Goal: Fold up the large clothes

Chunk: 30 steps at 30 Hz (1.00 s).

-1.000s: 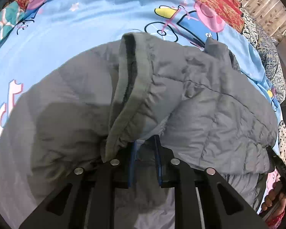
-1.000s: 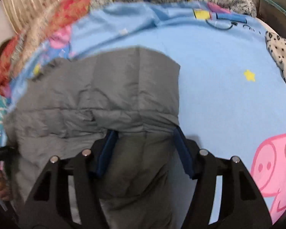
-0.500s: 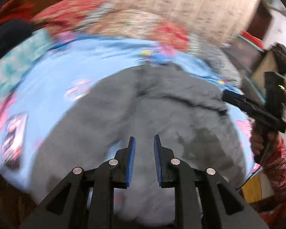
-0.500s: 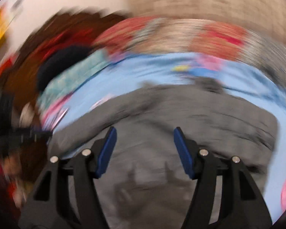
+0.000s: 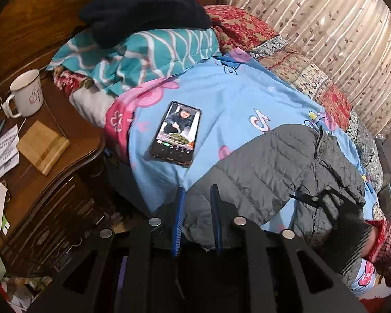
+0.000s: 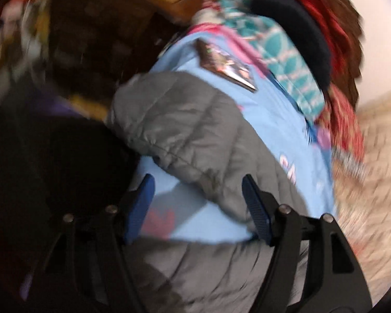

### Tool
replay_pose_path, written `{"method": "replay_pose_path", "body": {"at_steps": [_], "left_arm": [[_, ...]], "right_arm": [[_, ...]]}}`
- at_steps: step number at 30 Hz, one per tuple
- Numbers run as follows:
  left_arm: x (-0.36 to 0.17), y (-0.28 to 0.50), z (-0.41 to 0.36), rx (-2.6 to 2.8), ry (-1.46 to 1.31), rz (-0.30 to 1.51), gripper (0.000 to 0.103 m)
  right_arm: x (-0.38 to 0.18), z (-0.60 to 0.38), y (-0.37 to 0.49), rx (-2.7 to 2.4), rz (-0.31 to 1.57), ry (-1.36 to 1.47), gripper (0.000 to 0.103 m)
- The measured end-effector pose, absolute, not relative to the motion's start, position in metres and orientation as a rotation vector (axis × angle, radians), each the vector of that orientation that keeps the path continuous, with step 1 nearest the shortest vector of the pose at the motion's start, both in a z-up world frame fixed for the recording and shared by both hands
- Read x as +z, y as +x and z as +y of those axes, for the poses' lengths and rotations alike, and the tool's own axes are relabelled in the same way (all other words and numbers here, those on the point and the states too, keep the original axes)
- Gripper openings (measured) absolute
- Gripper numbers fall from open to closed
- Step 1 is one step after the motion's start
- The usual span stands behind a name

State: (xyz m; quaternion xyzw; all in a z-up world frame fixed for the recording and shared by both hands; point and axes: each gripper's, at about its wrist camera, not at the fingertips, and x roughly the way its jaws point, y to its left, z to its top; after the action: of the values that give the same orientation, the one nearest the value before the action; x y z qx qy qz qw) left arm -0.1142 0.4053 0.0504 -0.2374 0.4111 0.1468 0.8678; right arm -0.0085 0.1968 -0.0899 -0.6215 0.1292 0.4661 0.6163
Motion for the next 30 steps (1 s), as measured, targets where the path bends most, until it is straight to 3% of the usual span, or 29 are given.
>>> {"method": "replay_pose_path", "body": {"at_steps": [4,5,7,8,13,19,25,30], "left_arm": [[0.043,-0.121,0.415,0.320,-0.501,0.859,0.019],[0.042,-0.123,0.417,0.325,-0.506,0.857,0.020],[0.040,-0.126,0.420,0.333,-0.514,0.852,0.019],[0.040,-0.128,0.422,0.339,-0.520,0.846,0.019],[0.040,-0.125,0.422,0.341,-0.535,0.834,0.019],[0.043,-0.099,0.401,0.279,-0.527,0.827,0.019],[0.046,-0.056,0.371,0.198,-0.523,0.827,0.019],[0.048,0.005,0.324,0.121,-0.447,0.844,0.020]], "right_arm": [[-0.105,0.215,0.002,1.083,0.259,-1.498,0.067],[-0.102,0.223,0.006,1.102,0.296,-1.477,0.055],[-0.088,0.240,0.017,1.123,0.426,-1.374,0.012],[-0.077,0.248,0.023,1.131,0.471,-1.300,0.008],[0.044,0.252,0.135,1.047,0.669,-0.625,0.004],[0.143,0.136,0.289,0.785,0.710,0.063,0.004],[0.124,-0.049,0.360,0.497,0.749,0.457,0.005],[0.057,-0.177,0.347,0.312,0.775,0.666,0.005]]}}
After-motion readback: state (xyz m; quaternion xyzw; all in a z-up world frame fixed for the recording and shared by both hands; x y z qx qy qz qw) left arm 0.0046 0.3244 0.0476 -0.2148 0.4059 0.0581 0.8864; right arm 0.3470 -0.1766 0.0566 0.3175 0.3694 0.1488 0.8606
